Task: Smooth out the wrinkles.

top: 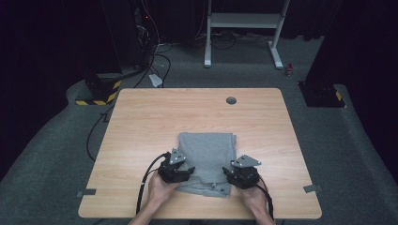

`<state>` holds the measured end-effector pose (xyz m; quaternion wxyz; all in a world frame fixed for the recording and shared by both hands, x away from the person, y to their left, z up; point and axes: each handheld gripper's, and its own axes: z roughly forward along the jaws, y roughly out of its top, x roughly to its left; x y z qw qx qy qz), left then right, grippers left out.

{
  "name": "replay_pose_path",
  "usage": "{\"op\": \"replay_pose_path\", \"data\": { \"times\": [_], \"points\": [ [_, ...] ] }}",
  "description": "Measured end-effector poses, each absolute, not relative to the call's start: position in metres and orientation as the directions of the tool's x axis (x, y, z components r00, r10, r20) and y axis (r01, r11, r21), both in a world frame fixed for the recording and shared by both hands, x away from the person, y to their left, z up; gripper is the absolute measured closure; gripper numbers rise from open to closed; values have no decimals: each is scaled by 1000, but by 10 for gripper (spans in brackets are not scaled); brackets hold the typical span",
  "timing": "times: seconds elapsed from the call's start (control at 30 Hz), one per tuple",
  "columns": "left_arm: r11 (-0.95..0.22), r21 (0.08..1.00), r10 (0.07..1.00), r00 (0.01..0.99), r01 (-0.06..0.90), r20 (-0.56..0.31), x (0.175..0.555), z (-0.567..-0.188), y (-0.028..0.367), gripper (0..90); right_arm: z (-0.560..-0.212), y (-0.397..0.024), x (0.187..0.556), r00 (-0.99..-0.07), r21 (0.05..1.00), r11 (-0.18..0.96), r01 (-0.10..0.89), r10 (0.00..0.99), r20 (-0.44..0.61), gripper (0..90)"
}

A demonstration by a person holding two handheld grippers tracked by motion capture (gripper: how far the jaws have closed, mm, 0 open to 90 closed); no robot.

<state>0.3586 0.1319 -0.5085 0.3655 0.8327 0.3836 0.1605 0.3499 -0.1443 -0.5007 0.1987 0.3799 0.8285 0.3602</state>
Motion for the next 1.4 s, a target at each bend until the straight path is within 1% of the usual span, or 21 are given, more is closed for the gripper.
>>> {"op": "replay_pose_path", "data": {
  "times": [0.1,0.23,0.33,0.43,0.47,0.53,0.7,0.8,0.87,0.97,1.07,1.13,1.23,1.33,1.4],
  "points": [
    [-463,707,760,650,535,7,356,-516,137,451,-512,-142,356,-632,709,477,520,773,-57,506],
    [-439,719,764,646,538,-17,356,-518,144,463,-517,-147,353,-627,709,473,523,777,-55,495],
    [-438,719,766,643,540,-16,361,-518,142,465,-516,-146,356,-626,700,481,528,777,-62,489],
    [-432,714,773,635,551,-22,374,-517,138,465,-514,-142,365,-618,686,515,514,777,-120,490],
    [-431,709,775,631,558,-26,381,-516,136,463,-514,-141,370,-613,682,523,511,778,-137,492],
    [-418,706,785,618,572,-36,393,-516,133,452,-512,-142,385,-596,669,519,532,791,-139,491],
    [-380,700,810,583,605,-64,418,-515,128,435,-510,-145,420,-550,652,478,588,828,-111,491],
    [-367,694,821,566,620,-72,427,-514,125,428,-507,-147,431,-524,655,455,603,845,-105,504],
    [-367,700,819,570,612,-69,427,-510,125,430,-502,-148,428,-518,685,433,586,850,-95,516],
    [-364,718,814,578,593,-65,418,-505,126,429,-495,-146,413,-556,713,440,545,827,-85,519],
    [-371,736,802,595,567,-54,404,-503,129,428,-497,-144,404,-584,712,448,541,809,-65,518],
    [-393,728,796,604,562,-36,396,-507,132,430,-502,-143,399,-599,704,454,547,799,-50,517],
    [-423,707,798,602,566,-5,390,-513,139,433,-510,-143,394,-605,687,470,555,794,-54,513],
    [-406,707,805,593,580,-24,385,-515,147,435,-515,-149,391,-603,678,474,562,796,-56,508],
    [-410,707,806,591,577,-14,383,-516,151,444,-515,-153,389,-599,682,462,567,799,-43,503]
  ]
}}
